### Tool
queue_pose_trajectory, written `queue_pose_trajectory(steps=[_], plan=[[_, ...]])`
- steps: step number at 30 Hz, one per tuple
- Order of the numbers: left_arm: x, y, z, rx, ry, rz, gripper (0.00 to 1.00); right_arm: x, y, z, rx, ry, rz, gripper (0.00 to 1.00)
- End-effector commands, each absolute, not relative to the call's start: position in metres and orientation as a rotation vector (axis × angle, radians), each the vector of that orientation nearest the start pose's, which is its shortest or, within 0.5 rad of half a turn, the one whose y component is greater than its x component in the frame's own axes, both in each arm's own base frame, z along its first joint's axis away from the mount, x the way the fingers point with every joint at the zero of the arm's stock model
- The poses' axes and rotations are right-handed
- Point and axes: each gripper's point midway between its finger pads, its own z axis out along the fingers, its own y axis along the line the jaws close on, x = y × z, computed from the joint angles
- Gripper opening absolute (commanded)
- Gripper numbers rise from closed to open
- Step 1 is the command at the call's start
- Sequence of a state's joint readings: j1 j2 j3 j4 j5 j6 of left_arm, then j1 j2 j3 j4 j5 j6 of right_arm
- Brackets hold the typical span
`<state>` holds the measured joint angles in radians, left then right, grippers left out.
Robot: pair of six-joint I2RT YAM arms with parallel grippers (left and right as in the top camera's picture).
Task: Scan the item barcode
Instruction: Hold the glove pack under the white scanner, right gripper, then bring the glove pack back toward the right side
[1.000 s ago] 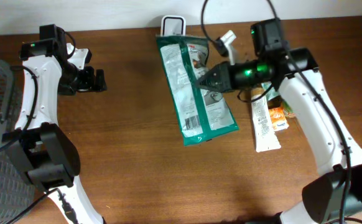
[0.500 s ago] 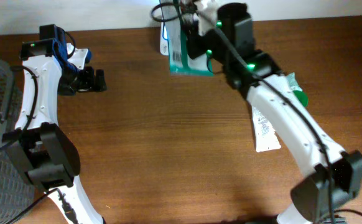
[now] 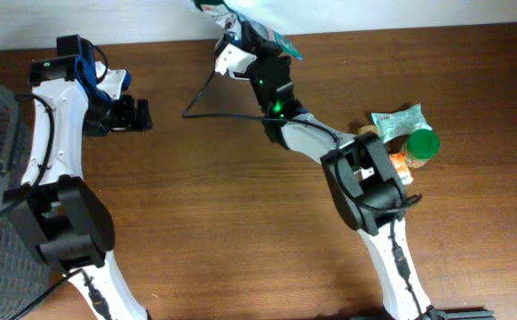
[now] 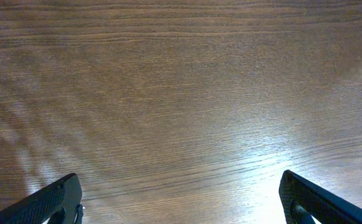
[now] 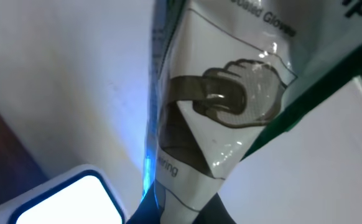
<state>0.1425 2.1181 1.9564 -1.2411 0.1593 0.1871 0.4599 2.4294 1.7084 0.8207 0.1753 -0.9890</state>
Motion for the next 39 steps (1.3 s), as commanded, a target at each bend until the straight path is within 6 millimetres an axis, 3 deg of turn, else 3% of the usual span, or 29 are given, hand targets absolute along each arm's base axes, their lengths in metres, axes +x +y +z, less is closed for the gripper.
queue_pose_trajectory(steps=[1,4,9,14,19,25,28,31,34,37,39], plan=[[0.453,0.039,0.126,0.095,2.919,-0.182,0.99,0.634,0.293,0.219,-0.872,1.117,-0.550,0.04],[0.453,0.039,0.126,0.095,2.919,-0.182,0.99,0.634,0.300,0.232,-0.882,1.076,-0.525,0.04],[0.453,0.039,0.126,0.095,2.919,-0.182,0.99,0.632,0.317,0.189,-1.190,1.010,-0.639,0.04],[0.453,0.039,0.126,0.095,2.919,-0.182,0.99,0.632,0.318,0.192,-1.189,0.997,-0.647,0.04],[0.453,0.039,0.126,0.095,2.919,-0.182,0.99,0.620,0.340,0.194,-1.209,0.946,-0.600,0.04],[0.453,0.039,0.126,0.095,2.919,-0.182,0.99,0.619,0.339,0.199,-1.180,0.976,-0.569,0.04],[0.453,0.039,0.126,0.095,2.919,-0.182,0.99,0.621,0.316,0.251,-0.941,1.115,-0.491,0.04],[0.453,0.039,0.126,0.095,2.919,-0.182,0.99,0.609,0.292,0.301,-0.811,1.290,-0.377,0.04],[0.453,0.039,0.126,0.095,2.919,-0.182,0.99,0.580,0.275,0.320,-0.745,1.515,-0.209,0.04],[0.453,0.039,0.126,0.095,2.919,-0.182,0.99,0.542,0.217,0.332,-0.412,1.848,0.028,0.04],[0.453,0.039,0.126,0.095,2.919,-0.182,0.99,0.509,0.166,0.316,-0.150,2.090,0.108,0.04]])
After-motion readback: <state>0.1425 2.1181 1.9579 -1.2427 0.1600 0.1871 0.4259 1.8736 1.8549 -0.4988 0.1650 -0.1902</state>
